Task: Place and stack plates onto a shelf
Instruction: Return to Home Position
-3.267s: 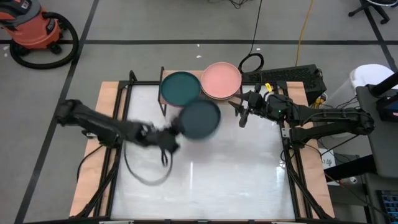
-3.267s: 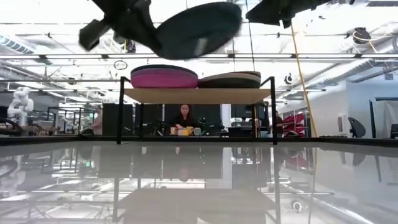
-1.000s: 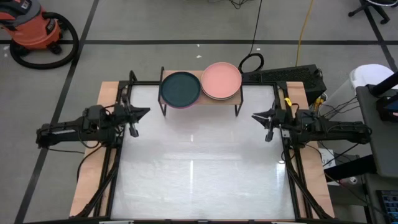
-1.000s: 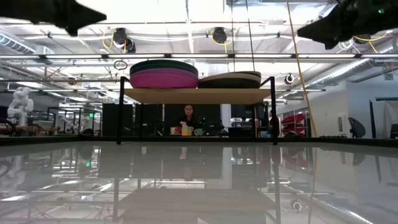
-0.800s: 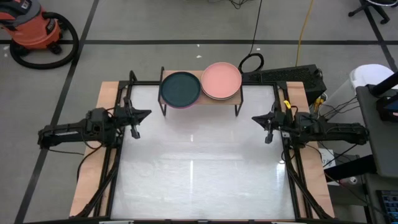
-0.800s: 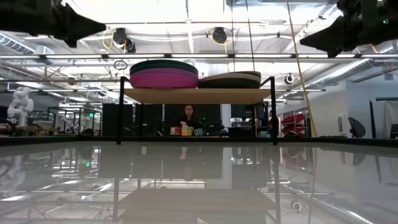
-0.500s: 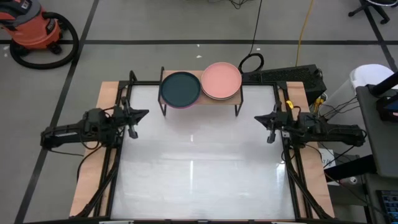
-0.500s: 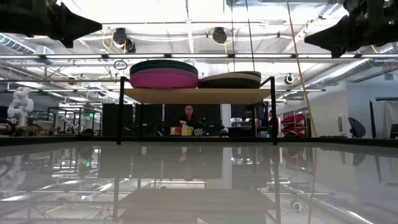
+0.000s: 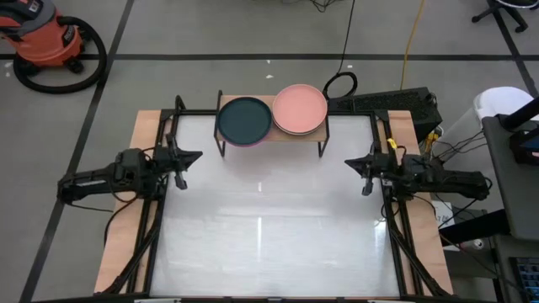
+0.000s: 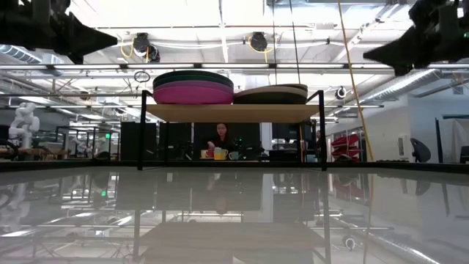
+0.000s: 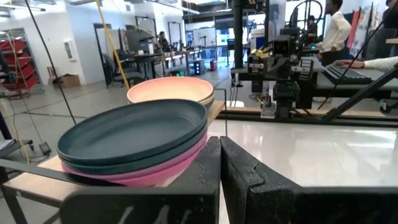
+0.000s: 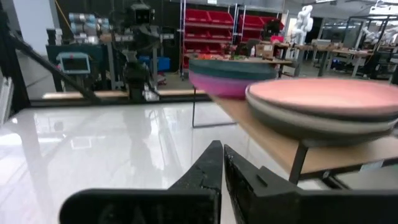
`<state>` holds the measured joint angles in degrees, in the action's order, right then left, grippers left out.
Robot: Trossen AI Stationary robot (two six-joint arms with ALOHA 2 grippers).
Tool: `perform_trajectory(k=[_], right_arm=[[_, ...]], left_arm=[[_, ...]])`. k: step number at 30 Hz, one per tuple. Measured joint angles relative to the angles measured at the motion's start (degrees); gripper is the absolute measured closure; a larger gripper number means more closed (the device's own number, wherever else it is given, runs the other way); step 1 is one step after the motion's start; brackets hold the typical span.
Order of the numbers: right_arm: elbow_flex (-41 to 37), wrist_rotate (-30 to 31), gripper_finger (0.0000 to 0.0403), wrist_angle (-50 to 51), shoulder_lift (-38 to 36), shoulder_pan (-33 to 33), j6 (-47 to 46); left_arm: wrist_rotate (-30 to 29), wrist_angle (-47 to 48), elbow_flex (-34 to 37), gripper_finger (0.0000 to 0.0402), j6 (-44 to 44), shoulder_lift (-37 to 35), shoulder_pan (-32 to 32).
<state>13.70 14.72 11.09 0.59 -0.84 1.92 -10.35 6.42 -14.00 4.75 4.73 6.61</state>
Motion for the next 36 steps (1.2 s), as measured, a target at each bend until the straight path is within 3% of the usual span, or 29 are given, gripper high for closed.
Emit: perform_trajectory(k=[14, 24, 30, 36], right_arm=[[-7.05, -0.02, 0.0403, -3.57, -0.4, 0.0, -1.99], [-9.21, -0.05, 0.0403, -4.17, -0.43, 0.0, -5.85], [-9.31, -4.6, 0.0403, -3.59, -0.31, 0.04, -7.31], [-9.36, -4.48, 0.0403, -3.64, -0.3, 0.07, -8.31]], left_arm=[[-0.11, -14.83, 13.48, 0.0398, -5.1, 0.01, 0.79], [-0.17, -14.35, 13.47, 0.0398, -5.32, 0.22, 1.36], [-0.17, -10.93, 13.47, 0.0398, -6.97, 0.25, 1.36], [-0.2, -10.98, 13.45, 0.0398, -4.21, 0.24, 1.36]])
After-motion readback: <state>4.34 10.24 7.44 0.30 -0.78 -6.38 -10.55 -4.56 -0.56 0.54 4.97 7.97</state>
